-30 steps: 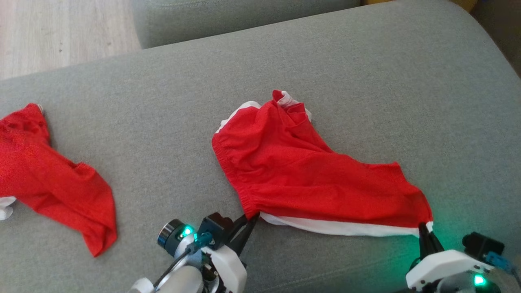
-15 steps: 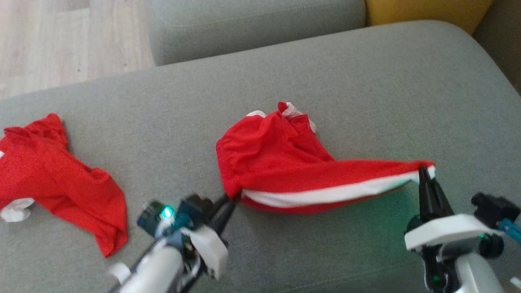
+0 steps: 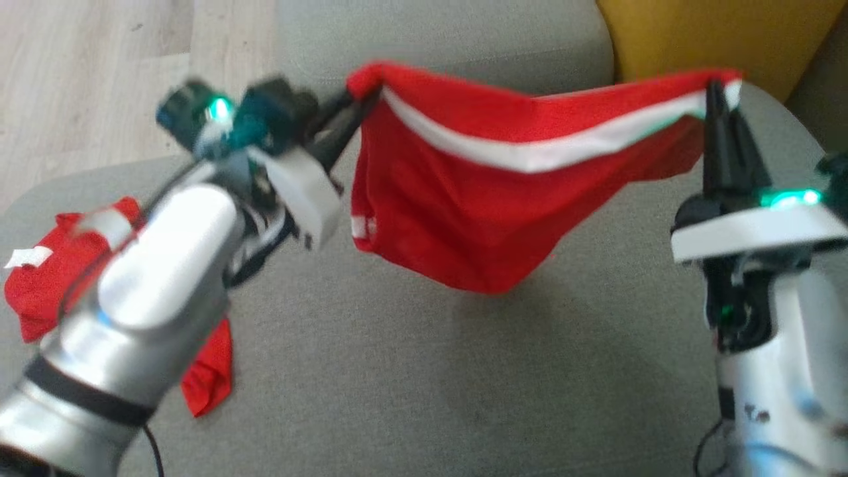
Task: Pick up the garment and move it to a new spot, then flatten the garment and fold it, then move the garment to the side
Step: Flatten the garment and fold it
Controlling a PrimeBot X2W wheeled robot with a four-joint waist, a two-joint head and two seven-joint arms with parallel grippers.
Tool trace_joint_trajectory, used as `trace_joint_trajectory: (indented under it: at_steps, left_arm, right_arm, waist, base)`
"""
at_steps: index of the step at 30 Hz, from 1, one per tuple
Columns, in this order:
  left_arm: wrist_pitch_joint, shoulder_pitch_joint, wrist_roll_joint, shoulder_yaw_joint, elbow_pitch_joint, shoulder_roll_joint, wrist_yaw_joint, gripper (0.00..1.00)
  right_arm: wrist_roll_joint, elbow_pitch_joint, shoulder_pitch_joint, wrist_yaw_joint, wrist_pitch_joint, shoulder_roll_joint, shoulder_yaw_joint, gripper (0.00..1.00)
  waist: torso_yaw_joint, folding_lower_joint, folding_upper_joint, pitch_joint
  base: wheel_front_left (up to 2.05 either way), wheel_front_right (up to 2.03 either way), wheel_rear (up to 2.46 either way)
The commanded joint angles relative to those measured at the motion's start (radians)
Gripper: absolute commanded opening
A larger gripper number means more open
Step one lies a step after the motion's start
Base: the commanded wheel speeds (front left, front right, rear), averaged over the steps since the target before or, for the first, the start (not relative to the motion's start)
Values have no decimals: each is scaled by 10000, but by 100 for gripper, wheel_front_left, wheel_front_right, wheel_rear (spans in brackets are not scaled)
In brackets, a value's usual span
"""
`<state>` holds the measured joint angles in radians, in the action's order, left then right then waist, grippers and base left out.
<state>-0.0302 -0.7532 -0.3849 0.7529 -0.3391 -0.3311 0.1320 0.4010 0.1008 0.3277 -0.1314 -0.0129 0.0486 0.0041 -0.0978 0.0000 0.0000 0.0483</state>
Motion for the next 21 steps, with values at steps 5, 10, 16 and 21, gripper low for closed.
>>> trace_joint_trajectory:
  at_steps: [5,10,16,21]
  left_arm:
    - [352,-2195,-755,55,122,-574,-14,0]
    - [475,-3180,-1350,536,-104,-780,-14,0]
    - [573,-3874,-2210,1141,-334,-942,-14,0]
    - [350,-3851,-2584,963,-536,-970,-73,0]
  right_arm:
    - [-234,-588,1469,7,90,55,98,0]
    - [-429,-841,1661,7,227,25,-140,0]
    - [-543,-525,1252,7,408,19,-139,0]
    - [-502,-643,1114,7,407,18,-116,0]
  waist:
    - [69,0,0,281]
    - [62,0,0,417]
    - [8,0,0,500]
    - [-19,0,0,418]
  base:
    - [0,0,0]
    - [0,0,0]
    - [0,0,0]
    - [0,0,0]
